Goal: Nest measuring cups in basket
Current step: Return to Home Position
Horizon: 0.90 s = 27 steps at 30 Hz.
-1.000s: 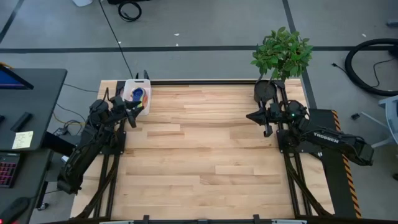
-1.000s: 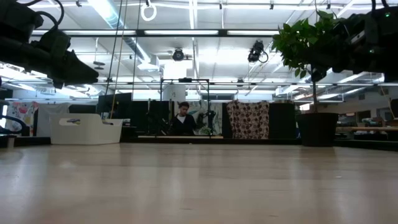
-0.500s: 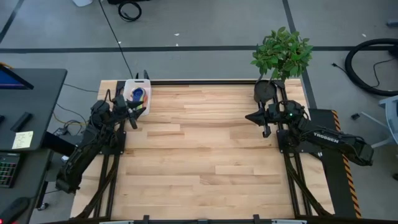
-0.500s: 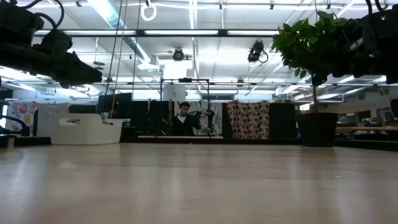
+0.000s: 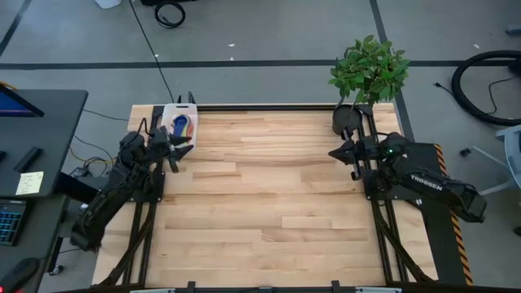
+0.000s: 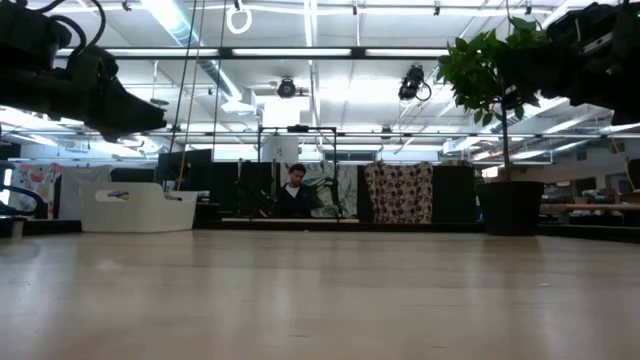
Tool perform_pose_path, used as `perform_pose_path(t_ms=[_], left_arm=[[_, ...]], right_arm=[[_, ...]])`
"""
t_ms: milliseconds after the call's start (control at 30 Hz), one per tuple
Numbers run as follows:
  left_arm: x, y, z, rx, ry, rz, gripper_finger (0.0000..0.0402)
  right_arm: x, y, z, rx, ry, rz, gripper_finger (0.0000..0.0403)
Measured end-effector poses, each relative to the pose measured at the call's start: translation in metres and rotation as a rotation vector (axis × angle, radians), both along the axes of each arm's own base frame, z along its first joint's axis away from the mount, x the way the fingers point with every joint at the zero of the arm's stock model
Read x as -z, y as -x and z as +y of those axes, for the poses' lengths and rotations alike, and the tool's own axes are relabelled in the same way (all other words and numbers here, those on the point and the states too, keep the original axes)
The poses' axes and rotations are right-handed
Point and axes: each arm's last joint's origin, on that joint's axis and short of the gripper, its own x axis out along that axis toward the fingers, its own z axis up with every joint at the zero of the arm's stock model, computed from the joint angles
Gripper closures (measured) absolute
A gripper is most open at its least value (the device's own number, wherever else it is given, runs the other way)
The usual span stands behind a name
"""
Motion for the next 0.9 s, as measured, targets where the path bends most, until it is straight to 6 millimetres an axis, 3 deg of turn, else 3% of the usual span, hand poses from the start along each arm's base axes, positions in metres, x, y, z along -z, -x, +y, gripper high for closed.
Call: perform_pose_path(t_ms=[467, 667, 900], left_arm=[[-0.004, -0.005, -0.009, 0.3, 0.028, -0.073, 0.0228], [-0.004, -0.006, -0.01, 0.332, 0.01, -0.07, 0.0228], [-0.001, -0.006, -0.01, 0.338, 0.032, -0.062, 0.0228]], right_arm=[[-0.018, 0.024, 0.012, -0.052, 0.117, -0.128, 0.0392], [-0.022, 0.034, 0.02, -0.103, 0.135, -0.145, 0.0392], [-0.016, 0.032, 0.015, -0.101, 0.032, -0.08, 0.0392]])
